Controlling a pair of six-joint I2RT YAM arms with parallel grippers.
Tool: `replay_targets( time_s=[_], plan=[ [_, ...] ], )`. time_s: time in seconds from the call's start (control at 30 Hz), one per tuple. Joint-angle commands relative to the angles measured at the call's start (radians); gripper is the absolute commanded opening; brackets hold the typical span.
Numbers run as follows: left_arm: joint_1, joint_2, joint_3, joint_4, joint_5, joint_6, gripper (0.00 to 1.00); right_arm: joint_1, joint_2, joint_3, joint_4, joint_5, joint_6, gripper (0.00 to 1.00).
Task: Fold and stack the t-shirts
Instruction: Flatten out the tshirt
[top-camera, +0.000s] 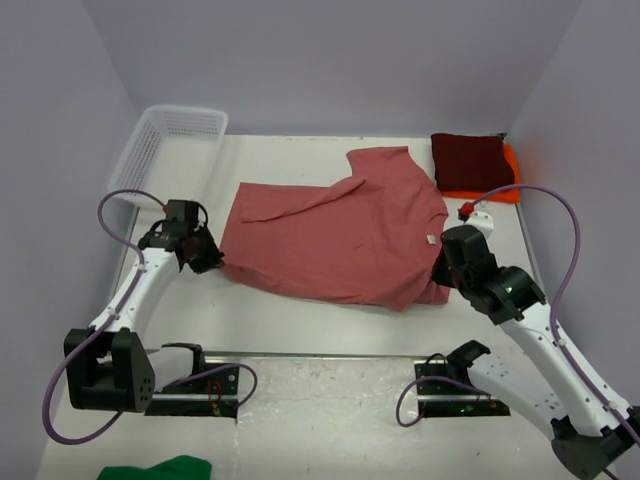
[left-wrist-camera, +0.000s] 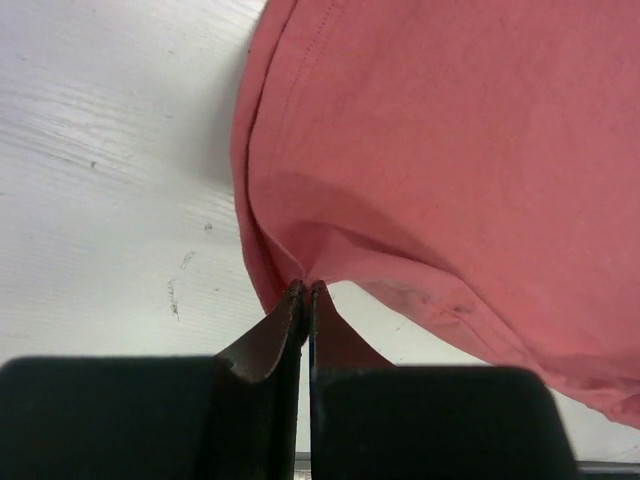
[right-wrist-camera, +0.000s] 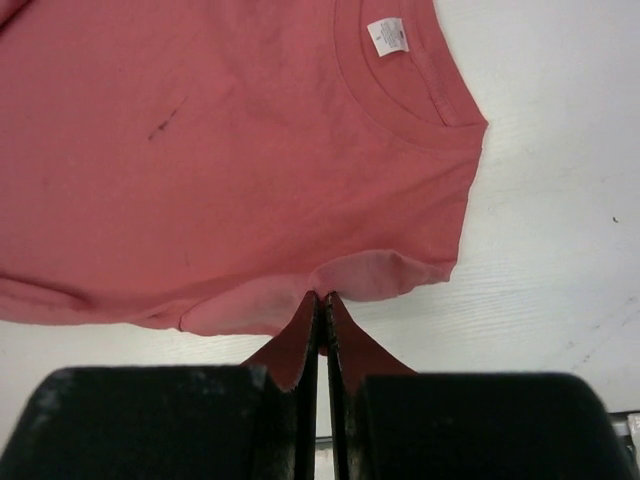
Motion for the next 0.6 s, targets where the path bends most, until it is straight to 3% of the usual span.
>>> replay_targets(
  time_s=[0.0,0.3,0.57],
  plan=[
    [0.005,-0.057,0.009,-0.028,-0.062,0.030,0.00,0.003,0.010,0.055,-0.017,0.060,-0.004,0.00],
    [0.020,-0.085,0.070,-0.103,-0.162,-0.054,0.00,0.004,0.059,0.057,-0.016,0.092,-0.012,0.00],
    [0.046,0.034,0.089,-0.098,-0.170,-0.074,0.00,-0.016,0.212,0.127,0.033,0.115,-0.032,0.00]
  ],
)
